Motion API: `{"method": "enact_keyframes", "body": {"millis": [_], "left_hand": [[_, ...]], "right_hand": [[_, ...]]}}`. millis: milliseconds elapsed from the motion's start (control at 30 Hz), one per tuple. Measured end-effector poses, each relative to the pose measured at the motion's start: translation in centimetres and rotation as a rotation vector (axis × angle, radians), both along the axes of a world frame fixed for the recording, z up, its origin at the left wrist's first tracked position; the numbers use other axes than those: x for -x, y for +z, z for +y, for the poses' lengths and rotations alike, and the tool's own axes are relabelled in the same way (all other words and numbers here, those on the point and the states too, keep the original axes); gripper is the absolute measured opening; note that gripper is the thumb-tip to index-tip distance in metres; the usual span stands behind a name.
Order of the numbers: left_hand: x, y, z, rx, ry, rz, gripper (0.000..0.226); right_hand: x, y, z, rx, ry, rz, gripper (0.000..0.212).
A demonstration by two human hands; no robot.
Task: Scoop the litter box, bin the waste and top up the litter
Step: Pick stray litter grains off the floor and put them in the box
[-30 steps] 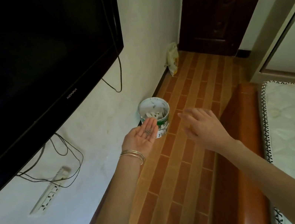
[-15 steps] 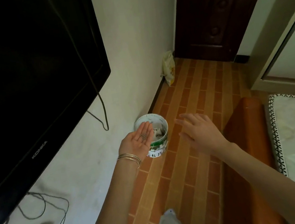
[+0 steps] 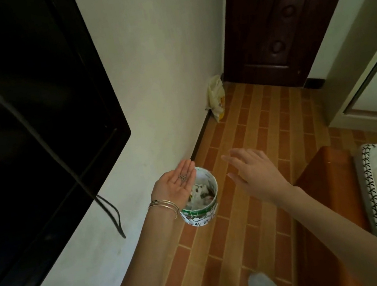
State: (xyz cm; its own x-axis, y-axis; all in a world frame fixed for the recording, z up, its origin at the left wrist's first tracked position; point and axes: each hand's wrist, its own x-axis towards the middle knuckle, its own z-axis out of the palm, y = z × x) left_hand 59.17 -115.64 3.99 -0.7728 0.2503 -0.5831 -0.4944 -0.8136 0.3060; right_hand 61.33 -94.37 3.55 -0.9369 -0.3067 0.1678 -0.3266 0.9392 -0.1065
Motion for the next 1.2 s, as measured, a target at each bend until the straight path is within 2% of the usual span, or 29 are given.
{"method": "enact_keyframes", "body": {"millis": [433,633,933,1200], "left_hand": [[13.3,-0.2,6.3,-0.051,0.202,-0.041,0.033],[16.8,0.0,8.2,-0.085,0.316,-0.028,0.034],[18.7,-0.8,8.2,-0.041,0.389,-0.061,0.033],[20.4,-2.0,7.1,-0.024,0.375,-0.091,0.032]], "right_hand": [[17.3,-0.6,6.9,-0.019,0.198,-0.014,0.043],[23.6,-0.8,9.1,-0.048,0.322,0.013,0.041],[27.6,-2.4,8.7,-0.017,0.435,0.031,0.038],[29.2,-3.6,7.0,0.008,0.444,-0.004,0.040]]}}
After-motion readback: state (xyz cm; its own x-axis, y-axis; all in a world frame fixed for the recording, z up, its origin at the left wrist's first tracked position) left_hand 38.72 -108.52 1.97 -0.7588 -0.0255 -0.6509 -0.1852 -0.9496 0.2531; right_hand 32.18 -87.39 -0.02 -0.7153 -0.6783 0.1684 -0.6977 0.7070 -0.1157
